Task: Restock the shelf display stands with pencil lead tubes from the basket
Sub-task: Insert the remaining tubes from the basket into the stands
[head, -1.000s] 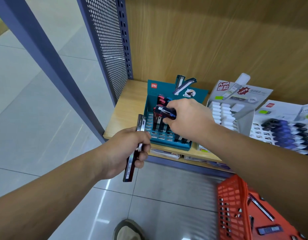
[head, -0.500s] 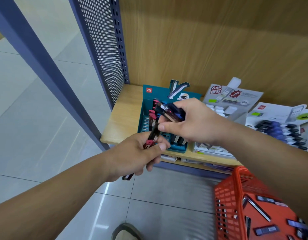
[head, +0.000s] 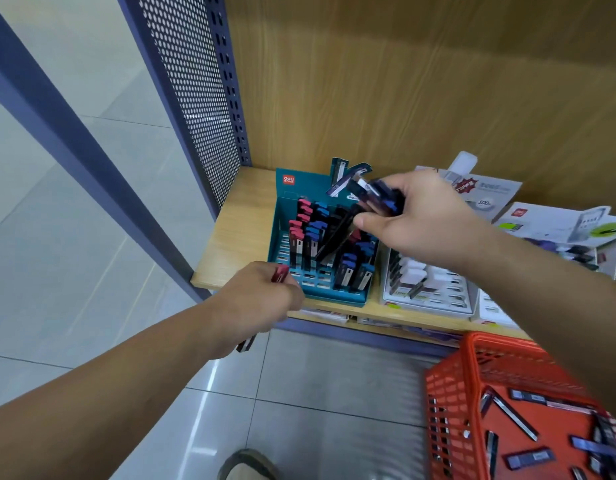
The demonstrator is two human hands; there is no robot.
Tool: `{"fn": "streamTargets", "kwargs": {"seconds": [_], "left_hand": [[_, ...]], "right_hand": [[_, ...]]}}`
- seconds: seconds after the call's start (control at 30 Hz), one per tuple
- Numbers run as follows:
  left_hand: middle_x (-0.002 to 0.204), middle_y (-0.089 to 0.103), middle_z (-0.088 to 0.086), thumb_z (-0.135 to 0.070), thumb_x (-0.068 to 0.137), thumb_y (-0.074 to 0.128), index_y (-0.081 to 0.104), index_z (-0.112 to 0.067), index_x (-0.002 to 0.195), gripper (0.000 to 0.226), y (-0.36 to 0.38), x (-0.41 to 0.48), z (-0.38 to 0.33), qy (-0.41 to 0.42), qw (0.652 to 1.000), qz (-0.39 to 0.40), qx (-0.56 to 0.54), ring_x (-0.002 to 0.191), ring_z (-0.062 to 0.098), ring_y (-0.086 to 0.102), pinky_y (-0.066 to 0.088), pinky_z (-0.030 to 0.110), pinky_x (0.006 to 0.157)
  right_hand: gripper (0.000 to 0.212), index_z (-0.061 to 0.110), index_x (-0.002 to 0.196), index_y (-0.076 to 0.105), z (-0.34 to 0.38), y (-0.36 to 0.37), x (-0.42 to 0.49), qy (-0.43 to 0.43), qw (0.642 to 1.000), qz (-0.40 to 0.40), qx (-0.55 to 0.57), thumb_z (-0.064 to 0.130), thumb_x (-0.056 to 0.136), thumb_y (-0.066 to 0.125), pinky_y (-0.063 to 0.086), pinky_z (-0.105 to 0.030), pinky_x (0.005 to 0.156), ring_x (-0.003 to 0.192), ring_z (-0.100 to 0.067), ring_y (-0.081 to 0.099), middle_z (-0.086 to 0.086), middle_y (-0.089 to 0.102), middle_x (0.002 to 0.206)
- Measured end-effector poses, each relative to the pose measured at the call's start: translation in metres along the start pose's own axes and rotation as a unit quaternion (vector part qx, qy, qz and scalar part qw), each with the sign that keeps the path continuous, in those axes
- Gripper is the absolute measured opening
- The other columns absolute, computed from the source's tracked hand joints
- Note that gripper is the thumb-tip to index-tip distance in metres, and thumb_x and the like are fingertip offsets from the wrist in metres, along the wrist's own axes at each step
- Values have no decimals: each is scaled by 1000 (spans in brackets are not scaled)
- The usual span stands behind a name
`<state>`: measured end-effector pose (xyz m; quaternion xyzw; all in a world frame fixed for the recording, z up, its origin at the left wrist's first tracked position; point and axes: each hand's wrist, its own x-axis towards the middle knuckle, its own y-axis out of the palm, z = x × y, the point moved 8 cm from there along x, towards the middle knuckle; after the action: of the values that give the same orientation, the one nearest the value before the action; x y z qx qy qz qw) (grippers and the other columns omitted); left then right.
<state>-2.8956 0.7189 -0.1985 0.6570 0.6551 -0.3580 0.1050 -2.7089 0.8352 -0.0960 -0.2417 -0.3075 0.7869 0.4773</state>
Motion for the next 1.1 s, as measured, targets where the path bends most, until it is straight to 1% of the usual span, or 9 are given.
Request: {"fn": "streamTargets", "kwargs": {"seconds": [0.1, 0.23, 0.33, 0.4, 0.47, 0.57, 0.73, 0.93, 1.1], "left_hand": [[68, 58, -1, -11, 91, 66, 72, -9, 94, 7, 2, -4, -2, 5, 1000, 12, 13, 47, 5, 49, 38, 20, 47], [89, 72, 4, -11, 96, 62, 74, -15, 96, 13, 1, -5, -2, 23, 1000, 1, -1, 68, 12, 60, 45, 16, 51], [99, 77, 13, -19, 103, 54, 74, -7, 103, 23, 2, -5, -2, 11, 996, 15, -84, 88, 28, 73, 60, 31, 71], [99, 77, 17, -29, 107, 51, 72, -6, 108, 31, 5, -6, -3, -7, 988, 33, -151, 98, 34, 74, 63, 46, 85], [97, 78, 16, -41, 108, 47, 69, -11, 113, 37, 6, -7, -2, -20, 984, 51, -169, 96, 35, 76, 60, 55, 90], [83, 69, 14, -50, 108, 43, 65, -18, 117, 39, 7, -10, -2, -19, 981, 73, -180, 86, 32, 74, 58, 60, 91], [73, 51, 5, -35, 107, 52, 67, -21, 117, 23, 3, -11, 0, -29, 978, 61, -196, 72, 24, 59, 61, 60, 82], [93, 67, 13, -17, 105, 57, 67, -8, 119, 19, 2, -8, 3, 0, 979, 54, -195, 83, 25, 69, 62, 40, 72], [82, 70, 14, -27, 106, 56, 63, -9, 117, 23, -3, -10, 2, 49, 985, 54, -157, 73, 28, 71, 64, 47, 76]], "right_hand": [[20, 16, 76, 65, 4, 18, 5, -38, 997, -8, -72, 26, 93, 72, 48, -33, 56, 56, -17, 53, 2, 58, 61], [18, 24, 76, 60, 3, 30, 8, -56, 985, -13, -165, 27, 92, 68, 55, -37, 61, 67, -21, 58, 8, 57, 66], [7, 25, 86, 66, -3, 39, 9, -45, 981, -15, -186, 29, 91, 68, 57, -37, 64, 71, -25, 62, 7, 62, 72], [15, 30, 78, 60, -7, 44, 9, -42, 979, -16, -200, 29, 90, 68, 52, -35, 61, 75, -26, 61, 7, 60, 73], [26, 34, 71, 51, -6, 47, 10, -56, 976, -18, -209, 27, 89, 68, 47, -33, 59, 78, -25, 60, 7, 58, 76], [15, 31, 81, 57, 1, 49, 8, -88, 971, -16, -221, 25, 89, 69, 50, -36, 62, 85, -22, 58, 7, 59, 85], [6, 28, 83, 66, -2, 53, 3, -91, 978, -15, -187, 29, 88, 70, 54, -37, 62, 78, -21, 61, 9, 63, 77], [5, 26, 84, 67, -2, 54, 0, -89, 977, -18, -193, 28, 87, 70, 54, -37, 60, 75, -22, 61, 6, 64, 77], [11, 31, 83, 63, -5, 56, 1, -53, 986, -36, -155, 32, 91, 71, 47, -31, 58, 69, -14, 57, 12, 58, 71]]}}
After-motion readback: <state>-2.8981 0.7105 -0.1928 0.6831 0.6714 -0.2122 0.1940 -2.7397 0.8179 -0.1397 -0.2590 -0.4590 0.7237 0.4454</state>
